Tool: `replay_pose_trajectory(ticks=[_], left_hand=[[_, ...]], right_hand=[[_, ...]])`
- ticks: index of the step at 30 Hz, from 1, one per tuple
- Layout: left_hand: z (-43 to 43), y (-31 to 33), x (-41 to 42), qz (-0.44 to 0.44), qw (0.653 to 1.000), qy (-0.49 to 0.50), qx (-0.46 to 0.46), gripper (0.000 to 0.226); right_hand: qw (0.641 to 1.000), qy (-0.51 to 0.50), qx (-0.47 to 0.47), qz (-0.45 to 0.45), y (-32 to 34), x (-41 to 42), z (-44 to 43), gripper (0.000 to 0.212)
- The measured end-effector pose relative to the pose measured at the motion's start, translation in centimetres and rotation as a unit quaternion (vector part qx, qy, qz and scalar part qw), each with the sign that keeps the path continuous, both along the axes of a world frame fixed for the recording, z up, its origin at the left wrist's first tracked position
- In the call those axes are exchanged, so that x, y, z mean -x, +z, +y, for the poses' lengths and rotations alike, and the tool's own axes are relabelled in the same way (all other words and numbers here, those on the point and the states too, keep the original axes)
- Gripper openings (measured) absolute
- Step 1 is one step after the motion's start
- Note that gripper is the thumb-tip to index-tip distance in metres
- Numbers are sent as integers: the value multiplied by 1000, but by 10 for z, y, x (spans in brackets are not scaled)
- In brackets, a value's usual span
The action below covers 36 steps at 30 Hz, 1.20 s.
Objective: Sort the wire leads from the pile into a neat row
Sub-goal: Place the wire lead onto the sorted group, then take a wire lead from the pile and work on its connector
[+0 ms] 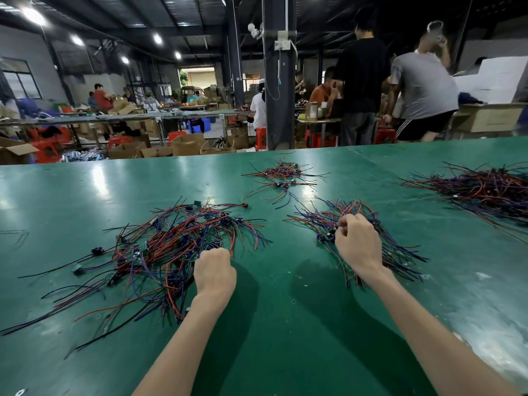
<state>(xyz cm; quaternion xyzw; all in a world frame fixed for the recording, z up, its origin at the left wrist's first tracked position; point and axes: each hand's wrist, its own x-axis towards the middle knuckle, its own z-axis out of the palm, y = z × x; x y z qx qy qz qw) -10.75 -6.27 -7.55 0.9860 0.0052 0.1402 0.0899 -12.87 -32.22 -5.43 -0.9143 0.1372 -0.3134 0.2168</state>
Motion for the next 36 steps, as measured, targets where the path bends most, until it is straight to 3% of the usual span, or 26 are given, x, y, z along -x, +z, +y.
replay_pose_trajectory(ticks=[6, 15, 20, 24, 27, 30, 33, 36], left_hand=[[-2, 3, 2, 24, 998, 20, 45, 3], [-4, 12, 7, 74, 996, 31, 29, 24], [-9, 15, 10, 137, 988, -28, 67, 22], [-15, 16, 12, 222, 958, -138, 122, 27], [-16, 12, 8, 142, 966, -118, 179, 27], [-9, 6, 3, 40, 993, -36, 106, 38], [-7, 1, 2, 52, 997, -3, 58, 49], [-11, -1, 3, 51, 998, -1, 35, 42]], right_hand=[[998, 58, 9, -7, -7, 0, 18, 13], [994, 107, 4, 6, -16, -3, 27, 12], [992, 127, -3, 14, -18, -2, 31, 12], [991, 135, -6, 13, -18, -1, 32, 13], [991, 134, -14, 15, -17, 0, 32, 13], [990, 135, -24, 18, -17, 0, 33, 13], [989, 144, -32, 25, -17, 1, 34, 13], [987, 157, -35, 28, -18, 1, 36, 15]])
